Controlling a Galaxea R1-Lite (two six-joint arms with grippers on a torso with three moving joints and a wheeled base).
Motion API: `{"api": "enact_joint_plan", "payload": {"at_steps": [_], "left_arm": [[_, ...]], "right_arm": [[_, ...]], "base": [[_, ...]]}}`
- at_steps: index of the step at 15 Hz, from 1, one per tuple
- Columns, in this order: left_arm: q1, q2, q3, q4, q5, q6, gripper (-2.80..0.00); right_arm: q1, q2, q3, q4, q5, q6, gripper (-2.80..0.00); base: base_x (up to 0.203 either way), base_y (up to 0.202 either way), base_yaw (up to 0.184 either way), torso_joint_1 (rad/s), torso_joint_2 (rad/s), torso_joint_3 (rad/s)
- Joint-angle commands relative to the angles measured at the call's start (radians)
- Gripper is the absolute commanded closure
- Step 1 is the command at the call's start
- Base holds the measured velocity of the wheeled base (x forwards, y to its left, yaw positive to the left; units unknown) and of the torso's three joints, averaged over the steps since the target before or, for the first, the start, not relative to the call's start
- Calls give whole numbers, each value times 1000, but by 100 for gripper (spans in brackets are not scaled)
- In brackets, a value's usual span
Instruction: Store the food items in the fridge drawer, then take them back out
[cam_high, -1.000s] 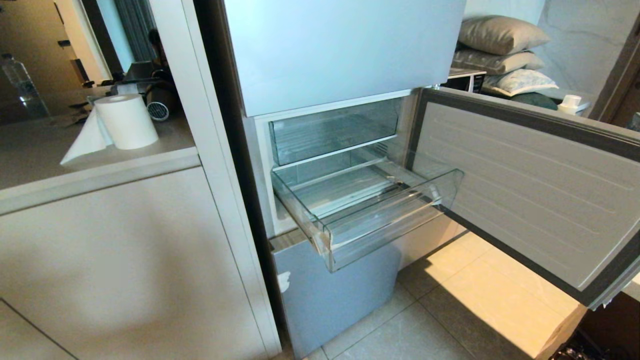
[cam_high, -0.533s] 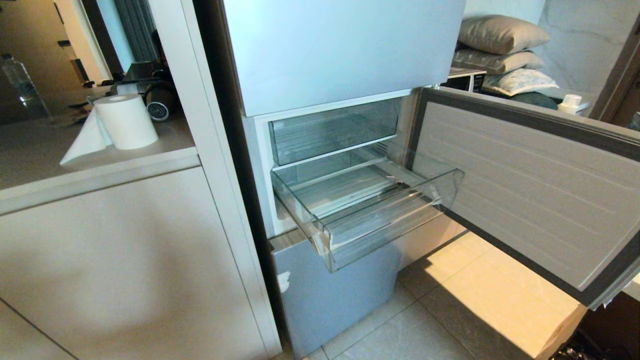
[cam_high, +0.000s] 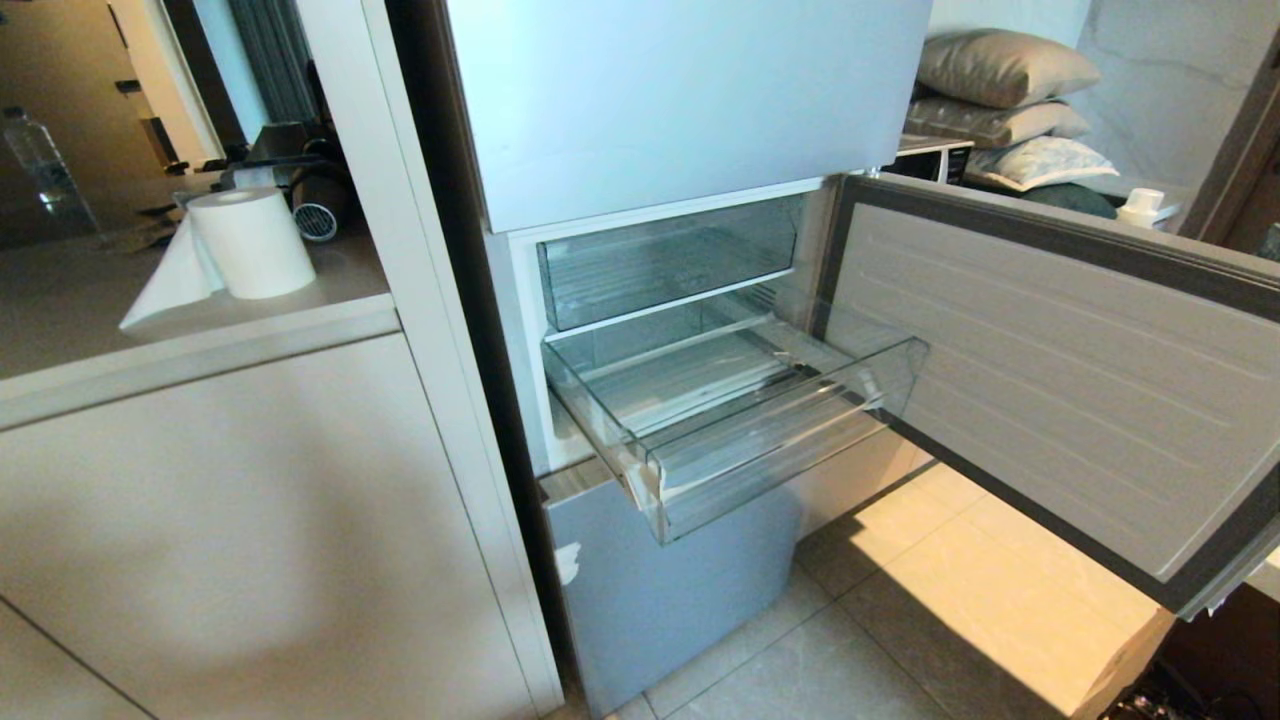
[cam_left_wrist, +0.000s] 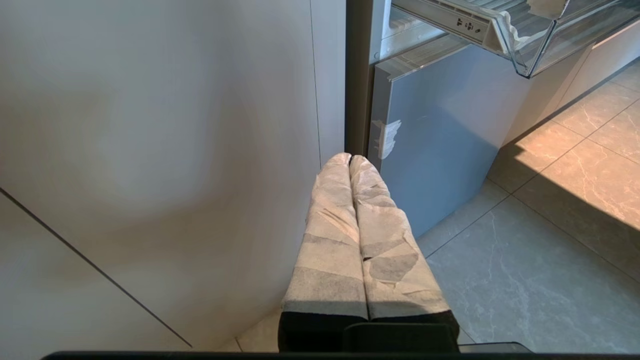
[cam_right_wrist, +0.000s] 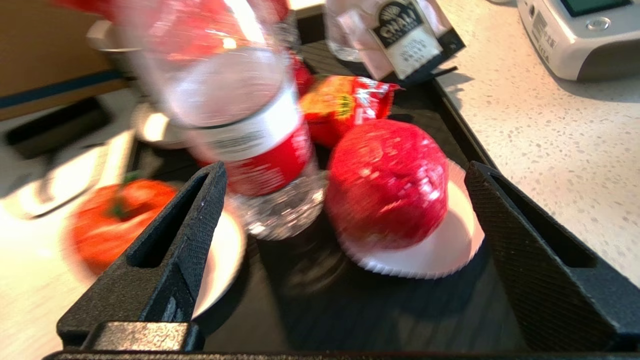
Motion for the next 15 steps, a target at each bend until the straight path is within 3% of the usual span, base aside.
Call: {"api": "enact_joint_plan", "payload": {"at_steps": [1,15], "left_arm": [[0,0,0,1,0,1,0],[0,0,0,1,0,1,0]], "right_arm": [[-23,92,-61,-6,1,0,-280],[-55,279,-269,10,25,-5,-280]], "base": [[0,0,0,0,0,0],[0,0,0,0,0,0]]}}
